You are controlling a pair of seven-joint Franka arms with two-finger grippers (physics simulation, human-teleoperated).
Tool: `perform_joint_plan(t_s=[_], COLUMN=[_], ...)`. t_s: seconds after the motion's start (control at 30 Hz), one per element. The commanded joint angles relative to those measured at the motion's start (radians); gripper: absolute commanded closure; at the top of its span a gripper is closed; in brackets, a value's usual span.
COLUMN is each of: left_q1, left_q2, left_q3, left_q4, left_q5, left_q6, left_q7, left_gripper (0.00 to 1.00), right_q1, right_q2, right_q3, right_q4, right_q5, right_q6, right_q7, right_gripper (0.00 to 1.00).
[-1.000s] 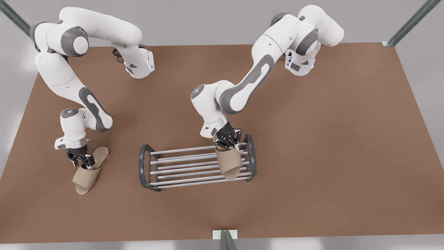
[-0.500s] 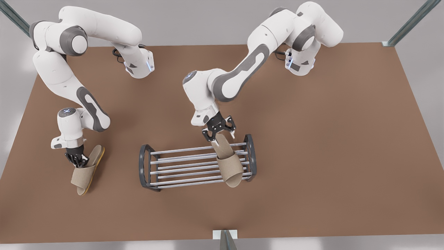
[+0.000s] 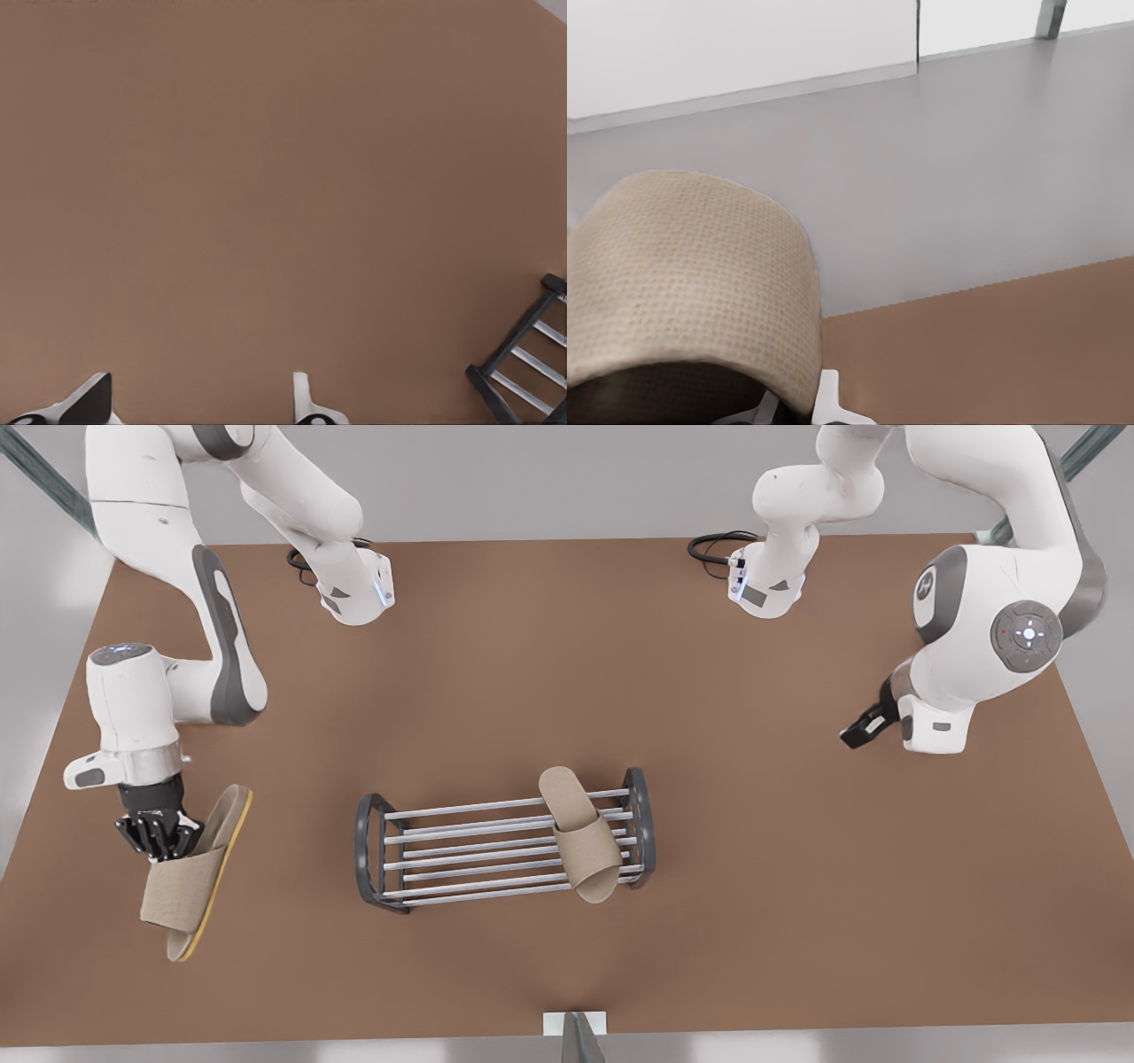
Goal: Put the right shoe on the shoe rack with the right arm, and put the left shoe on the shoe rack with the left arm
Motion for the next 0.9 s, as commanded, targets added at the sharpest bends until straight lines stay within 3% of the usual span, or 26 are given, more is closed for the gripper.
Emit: perform_joint_plan(t_s=[0.0,0.07,0.1,0.23,0.27,0.3,0.33,0.87], left_q1=[-0.001,0.021,0.013,0.008,0.008,0.01,0.008,0.017], left_q2=[0.103,0.111,0.111,0.111,0.116,0.117,0.12,0.131], left_q3=[0.005,0.004,0.001,-0.002,-0.001,-0.001,-0.001,0.001], left_q4=[0.1,0.099,0.099,0.109,0.108,0.108,0.109,0.103], left_q5=[-0.034,-0.037,-0.034,-0.013,-0.01,-0.008,-0.008,0.01], left_q6=[0.154,0.096,0.083,0.099,0.114,0.116,0.117,0.123], left_q7=[0.726,0.712,0.699,0.694,0.694,0.694,0.694,0.694], left_gripper=[0.0,0.0,0.0,0.0,0.0,0.0,0.0,0.0], right_q1=[0.001,0.02,0.093,0.465,0.566,0.756,0.899,0.887], right_q2=[-0.016,-0.009,-0.009,0.215,0.32,0.355,0.413,0.541], right_q3=[0.081,0.159,0.159,0.143,0.097,-0.084,-0.207,-0.219], right_q4=[0.188,0.269,0.271,0.628,0.804,0.903,0.981,0.975], right_q5=[0.003,-0.003,-0.007,-0.253,-0.294,-0.294,-0.288,-0.29], right_q6=[-0.735,-0.83,-0.844,-1.247,-1.333,-1.333,-1.341,-1.207], right_q7=[0.277,0.38,0.476,0.88,0.932,0.967,0.987,0.983], right_gripper=[0.79,0.79,0.79,0.79,0.79,0.79,0.79,0.79])
